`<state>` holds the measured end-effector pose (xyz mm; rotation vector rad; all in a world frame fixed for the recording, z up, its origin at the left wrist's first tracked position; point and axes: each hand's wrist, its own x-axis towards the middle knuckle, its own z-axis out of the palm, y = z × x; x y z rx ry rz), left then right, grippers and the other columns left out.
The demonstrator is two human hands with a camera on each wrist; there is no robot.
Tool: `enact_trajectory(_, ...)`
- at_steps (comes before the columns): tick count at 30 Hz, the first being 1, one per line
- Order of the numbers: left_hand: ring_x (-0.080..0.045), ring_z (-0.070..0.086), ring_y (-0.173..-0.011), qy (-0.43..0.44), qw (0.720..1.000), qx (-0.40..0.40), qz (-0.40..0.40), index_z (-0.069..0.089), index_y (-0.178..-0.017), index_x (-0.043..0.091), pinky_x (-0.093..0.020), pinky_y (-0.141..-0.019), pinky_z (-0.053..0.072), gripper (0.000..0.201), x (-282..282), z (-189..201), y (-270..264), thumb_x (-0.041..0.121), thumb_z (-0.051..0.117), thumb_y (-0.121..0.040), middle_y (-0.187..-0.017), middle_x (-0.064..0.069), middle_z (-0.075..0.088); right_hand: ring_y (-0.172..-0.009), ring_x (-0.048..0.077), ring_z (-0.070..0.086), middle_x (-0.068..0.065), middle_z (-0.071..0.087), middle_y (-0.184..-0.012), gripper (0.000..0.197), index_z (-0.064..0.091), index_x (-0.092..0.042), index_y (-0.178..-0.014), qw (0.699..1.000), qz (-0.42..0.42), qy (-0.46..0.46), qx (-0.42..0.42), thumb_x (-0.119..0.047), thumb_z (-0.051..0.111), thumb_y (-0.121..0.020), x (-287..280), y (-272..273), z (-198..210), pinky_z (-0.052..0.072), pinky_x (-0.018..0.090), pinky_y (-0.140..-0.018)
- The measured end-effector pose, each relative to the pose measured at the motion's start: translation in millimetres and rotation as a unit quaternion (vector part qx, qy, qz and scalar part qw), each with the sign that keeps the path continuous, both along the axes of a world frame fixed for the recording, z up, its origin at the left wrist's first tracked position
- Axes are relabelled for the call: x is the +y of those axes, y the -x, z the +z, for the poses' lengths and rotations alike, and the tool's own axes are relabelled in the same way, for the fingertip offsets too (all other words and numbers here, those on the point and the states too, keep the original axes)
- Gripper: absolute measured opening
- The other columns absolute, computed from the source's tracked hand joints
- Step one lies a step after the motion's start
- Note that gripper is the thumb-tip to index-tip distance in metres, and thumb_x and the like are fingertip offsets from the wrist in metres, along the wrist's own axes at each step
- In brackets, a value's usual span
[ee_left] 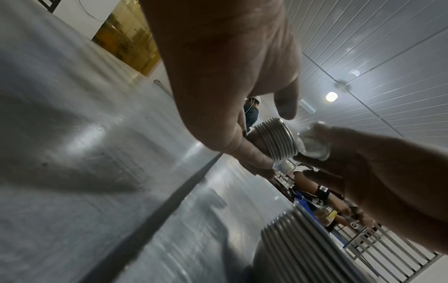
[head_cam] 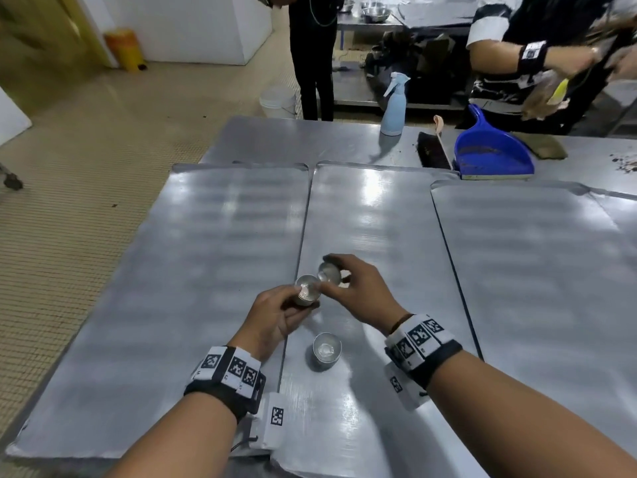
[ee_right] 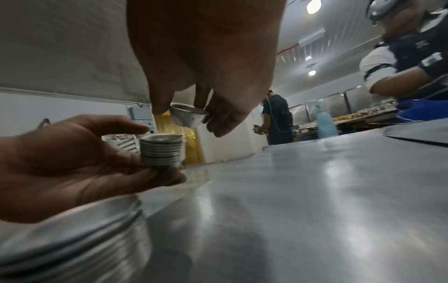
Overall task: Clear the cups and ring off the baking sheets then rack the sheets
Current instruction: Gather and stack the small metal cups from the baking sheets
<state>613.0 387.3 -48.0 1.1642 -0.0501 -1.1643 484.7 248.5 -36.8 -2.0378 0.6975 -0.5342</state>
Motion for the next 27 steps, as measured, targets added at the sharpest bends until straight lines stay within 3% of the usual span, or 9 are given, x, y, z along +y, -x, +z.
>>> enact_trajectory(2,-0.035,0.076,-0.092,0.015,1.0,0.016,0.008,0.067,-0.108,-0.012,-0.034,-0.083,0.063,0.025,2,2,-2,0.008,0.055,-0.096,-0.103,-0.03,0.073,-0.103,0.002,0.063,-0.013,0.068,-0.115,0.052,0.063,-0.027,-0.125,0.999,0.032,-0.002,0.014,-0.04,0.081,-0.078,11,-8,3,0.052,0.021,-0.089)
enact_trajectory(5,-0.025,0.075,-0.077,0.027,0.999,0.019,0.024,0.066,-0.103,-0.01,-0.032,-0.072,0.063,0.023,6,5,-6,0.007,0.053,-0.096,-0.091,-0.023,0.072,-0.099,0.002,0.064,-0.014,0.07,-0.11,0.053,0.061,-0.031,-0.124,0.997,0.066,0.014,0.046,-0.047,0.08,-0.077,22,-16,0,0.052,0.025,-0.09)
enact_trajectory(9,-0.023,0.073,-0.075,0.026,0.999,0.004,0.028,0.067,-0.097,-0.006,-0.034,-0.072,0.063,0.023,13,6,-10,0.01,0.051,-0.097,-0.083,-0.019,0.073,-0.097,0.005,0.064,-0.013,0.07,-0.111,0.055,0.06,-0.032,-0.125,0.995,0.072,0.03,0.061,-0.046,0.08,-0.077,31,-25,-1,0.053,0.029,-0.09)
enact_trajectory(13,-0.021,0.07,-0.072,0.018,1.0,-0.006,0.024,0.068,-0.095,-0.003,-0.032,-0.07,0.061,0.024,22,2,-15,0.014,0.052,-0.098,-0.082,-0.017,0.07,-0.105,0.005,0.064,-0.01,0.069,-0.119,0.068,0.055,-0.035,-0.135,0.994,0.09,0.009,0.066,-0.052,0.08,-0.074,37,-31,-1,0.051,0.03,-0.096)
enact_trajectory(16,-0.029,0.075,-0.088,0.028,0.999,-0.003,0.015,0.069,-0.106,-0.004,-0.036,-0.082,0.062,0.026,27,-2,-20,0.016,0.056,-0.098,-0.098,-0.022,0.075,-0.119,0.002,0.058,-0.008,0.063,-0.133,0.067,0.049,-0.036,-0.142,0.996,0.072,-0.02,0.055,-0.054,0.072,-0.082,35,-25,5,0.049,0.028,-0.101)
enact_trajectory(19,-0.036,0.074,-0.103,0.018,1.0,-0.022,0.003,0.068,-0.113,-0.004,-0.036,-0.093,0.059,0.03,29,-6,-22,0.02,0.065,-0.095,-0.107,-0.025,0.075,-0.113,-0.003,0.058,-0.014,0.061,-0.132,0.055,0.054,-0.031,-0.139,0.997,0.036,-0.018,0.064,-0.051,0.065,-0.089,31,-4,6,0.051,0.03,-0.097)
enact_trajectory(22,-0.034,0.075,-0.1,-0.003,1.0,-0.03,0.004,0.071,-0.106,-0.004,-0.031,-0.085,0.061,0.023,27,-13,-23,0.014,0.071,-0.091,-0.106,-0.026,0.074,-0.107,-0.005,0.057,-0.023,0.057,-0.127,0.068,0.053,-0.038,-0.135,0.993,0.027,-0.03,0.11,-0.068,0.068,-0.076,35,25,-4,0.05,0.026,-0.09)
enact_trajectory(27,-0.034,0.076,-0.096,-0.045,0.998,-0.042,-0.001,0.069,-0.109,-0.003,-0.027,-0.071,0.06,0.021,28,-23,-21,0.012,0.068,-0.094,-0.106,-0.027,0.074,-0.095,-0.011,0.052,-0.026,0.052,-0.124,0.09,0.04,-0.047,-0.137,0.979,0.073,0.017,0.19,-0.073,0.076,-0.059,56,50,-22,0.044,0.02,-0.084)
